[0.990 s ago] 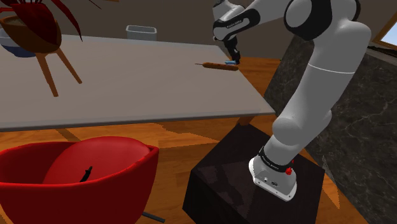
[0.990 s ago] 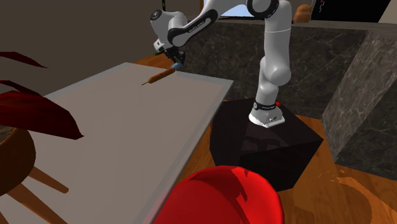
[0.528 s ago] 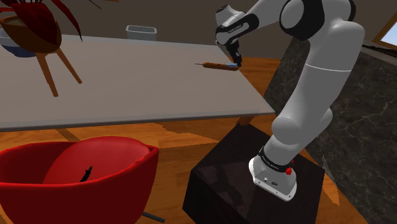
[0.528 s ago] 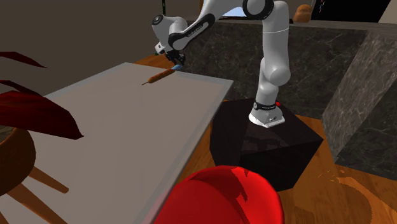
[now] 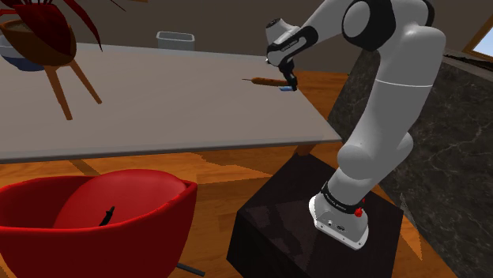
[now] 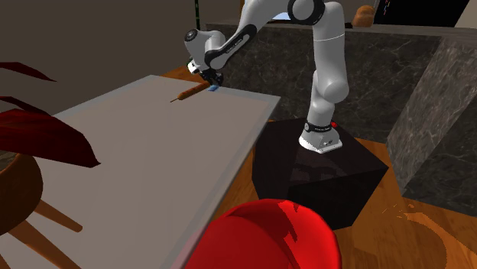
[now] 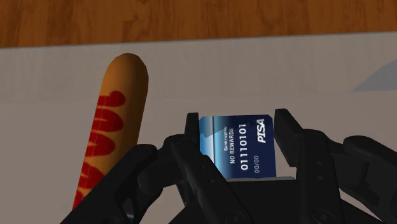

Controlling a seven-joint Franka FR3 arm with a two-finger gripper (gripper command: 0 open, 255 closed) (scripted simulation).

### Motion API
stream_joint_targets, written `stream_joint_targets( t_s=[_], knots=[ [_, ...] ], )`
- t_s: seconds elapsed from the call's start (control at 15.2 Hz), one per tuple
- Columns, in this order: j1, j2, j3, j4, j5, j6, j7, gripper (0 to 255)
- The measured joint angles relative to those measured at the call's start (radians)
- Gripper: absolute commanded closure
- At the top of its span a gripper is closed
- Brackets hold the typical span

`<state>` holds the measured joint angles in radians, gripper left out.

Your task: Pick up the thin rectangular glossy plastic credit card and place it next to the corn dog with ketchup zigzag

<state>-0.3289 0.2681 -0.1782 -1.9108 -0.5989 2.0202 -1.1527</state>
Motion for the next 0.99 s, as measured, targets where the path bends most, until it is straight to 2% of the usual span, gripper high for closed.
stream_joint_targets(
  t_s=[0.33, 0.66, 0.73, 0.99],
  knots=[
    [-0.003, 0.033, -0.002, -0.015, -0.008, 0.043, 0.025, 255],
    [-0.003, 0.036, -0.002, -0.019, -0.009, 0.049, 0.029, 255],
    [-0.003, 0.036, -0.002, -0.019, -0.009, 0.049, 0.029, 0],
    [-0.003, 0.036, -0.002, -0.019, -0.009, 0.049, 0.029, 0]
  ],
)
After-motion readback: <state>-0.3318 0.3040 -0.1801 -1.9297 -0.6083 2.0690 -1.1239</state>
